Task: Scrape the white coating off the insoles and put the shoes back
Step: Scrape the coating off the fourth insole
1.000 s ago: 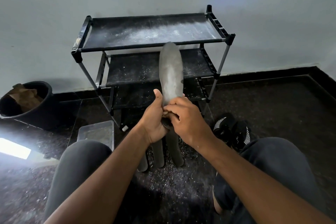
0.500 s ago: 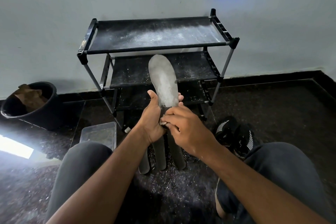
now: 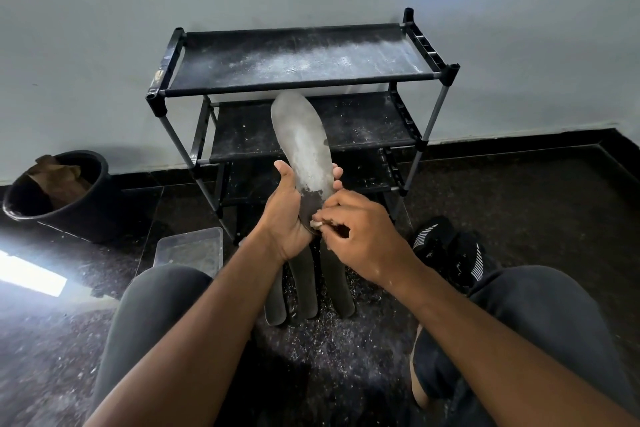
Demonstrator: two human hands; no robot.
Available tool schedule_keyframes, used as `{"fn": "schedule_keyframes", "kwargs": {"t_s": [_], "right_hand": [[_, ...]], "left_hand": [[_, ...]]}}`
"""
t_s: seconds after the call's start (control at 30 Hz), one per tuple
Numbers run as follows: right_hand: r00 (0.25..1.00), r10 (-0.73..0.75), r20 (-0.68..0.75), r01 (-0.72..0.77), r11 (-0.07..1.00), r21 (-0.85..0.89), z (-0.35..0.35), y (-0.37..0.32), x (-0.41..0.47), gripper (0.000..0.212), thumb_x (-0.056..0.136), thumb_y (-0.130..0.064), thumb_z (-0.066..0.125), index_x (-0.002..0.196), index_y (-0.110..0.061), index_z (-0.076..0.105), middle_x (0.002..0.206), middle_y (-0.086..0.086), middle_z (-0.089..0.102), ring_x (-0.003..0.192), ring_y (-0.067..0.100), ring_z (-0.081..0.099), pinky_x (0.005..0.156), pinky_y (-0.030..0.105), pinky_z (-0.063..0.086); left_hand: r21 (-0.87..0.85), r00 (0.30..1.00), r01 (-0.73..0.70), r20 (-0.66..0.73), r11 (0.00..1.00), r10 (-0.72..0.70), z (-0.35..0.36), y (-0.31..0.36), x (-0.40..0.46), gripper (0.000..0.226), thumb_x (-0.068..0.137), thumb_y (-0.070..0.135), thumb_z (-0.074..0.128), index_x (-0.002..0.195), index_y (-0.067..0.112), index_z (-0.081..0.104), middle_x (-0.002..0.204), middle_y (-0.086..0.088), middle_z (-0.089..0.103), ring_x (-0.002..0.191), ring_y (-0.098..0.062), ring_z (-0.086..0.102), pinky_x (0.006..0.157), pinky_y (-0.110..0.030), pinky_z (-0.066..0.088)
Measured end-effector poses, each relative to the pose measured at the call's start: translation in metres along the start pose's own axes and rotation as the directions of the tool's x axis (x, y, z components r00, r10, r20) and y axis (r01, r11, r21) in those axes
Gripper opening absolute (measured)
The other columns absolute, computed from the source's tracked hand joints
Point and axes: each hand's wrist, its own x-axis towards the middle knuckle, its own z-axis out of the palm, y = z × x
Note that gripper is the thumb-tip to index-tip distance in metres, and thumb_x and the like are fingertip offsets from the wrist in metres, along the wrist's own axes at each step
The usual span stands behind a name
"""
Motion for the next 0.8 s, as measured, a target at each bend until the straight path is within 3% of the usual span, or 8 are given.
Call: {"fn": "schedule_keyframes", "kwargs": {"t_s": [0.1, 0.27, 0.33, 0.43, 0.6, 0.8], "right_hand": [[0.999, 0.018, 0.030, -0.017, 0.999, -0.028, -0.002, 0.003, -0.002, 0.014, 0.079, 0.000, 0.069, 0.089, -0.005, 0.077, 0.089, 0.001, 0.064, 0.087, 0.014, 0.061, 0.082, 0.025, 0.053], [0.999, -0.004, -0.032, 0.004, 1.000, 0.008, 0.002, -0.006, 0.000, 0.013, 0.087, -0.003, 0.069, 0.098, -0.003, 0.075, 0.096, 0.003, 0.063, 0.094, 0.015, 0.061, 0.091, 0.025, 0.052], [1.000, -0.021, -0.022, 0.021, 1.000, -0.003, 0.001, -0.004, 0.000, 0.013, 0.084, -0.001, 0.069, 0.095, -0.003, 0.075, 0.094, 0.003, 0.063, 0.094, 0.015, 0.060, 0.095, 0.030, 0.051], [1.000, -0.030, 0.003, 0.031, 0.998, -0.048, -0.001, 0.001, -0.003, 0.012, 0.080, 0.001, 0.068, 0.090, -0.003, 0.075, 0.090, 0.004, 0.063, 0.092, 0.016, 0.061, 0.095, 0.034, 0.051], [0.999, -0.018, -0.034, 0.017, 0.999, -0.028, 0.008, -0.004, -0.002, 0.012, 0.086, -0.004, 0.070, 0.097, -0.005, 0.075, 0.096, 0.003, 0.064, 0.095, 0.016, 0.061, 0.096, 0.031, 0.050], [0.999, -0.016, 0.037, 0.016, 1.000, -0.015, 0.000, 0.004, -0.004, 0.012, 0.081, -0.001, 0.070, 0.091, -0.004, 0.076, 0.091, 0.003, 0.065, 0.090, 0.014, 0.061, 0.093, 0.021, 0.048]], "left_hand": [[-0.039, 1.000, -0.010, 0.028, 0.999, 0.011, -0.004, 0.002, 0.001, 0.090, 0.095, 0.078, 0.019, 0.137, 0.005, 0.052, 0.109, -0.007, 0.064, 0.093, -0.016, 0.061, 0.086, -0.031, 0.061], [0.182, 0.997, 0.051, -0.061, 0.982, -0.040, 0.000, -0.013, 0.001, 0.098, 0.094, 0.080, 0.017, 0.142, 0.004, 0.056, 0.116, -0.008, 0.070, 0.103, -0.019, 0.069, 0.089, -0.030, 0.059], [0.140, 0.998, 0.032, -0.057, 0.990, -0.025, 0.002, -0.009, 0.001, 0.097, 0.094, 0.079, 0.016, 0.139, 0.003, 0.055, 0.112, -0.007, 0.069, 0.097, -0.018, 0.068, 0.086, -0.029, 0.060], [-0.057, 1.000, 0.002, 0.016, 0.998, -0.001, 0.000, 0.002, 0.002, 0.089, 0.096, 0.077, 0.018, 0.137, 0.006, 0.051, 0.107, -0.007, 0.065, 0.090, -0.017, 0.062, 0.086, -0.031, 0.061], [0.133, 0.995, 0.072, -0.074, 0.989, -0.062, -0.002, -0.015, 0.003, 0.100, 0.094, 0.080, 0.018, 0.146, 0.001, 0.051, 0.111, -0.008, 0.070, 0.096, -0.019, 0.067, 0.086, -0.030, 0.060], [-0.044, 1.000, 0.004, -0.001, 0.999, -0.004, -0.002, 0.001, 0.004, 0.090, 0.096, 0.078, 0.019, 0.139, 0.006, 0.049, 0.108, -0.006, 0.065, 0.091, -0.016, 0.062, 0.092, -0.034, 0.057]]}}
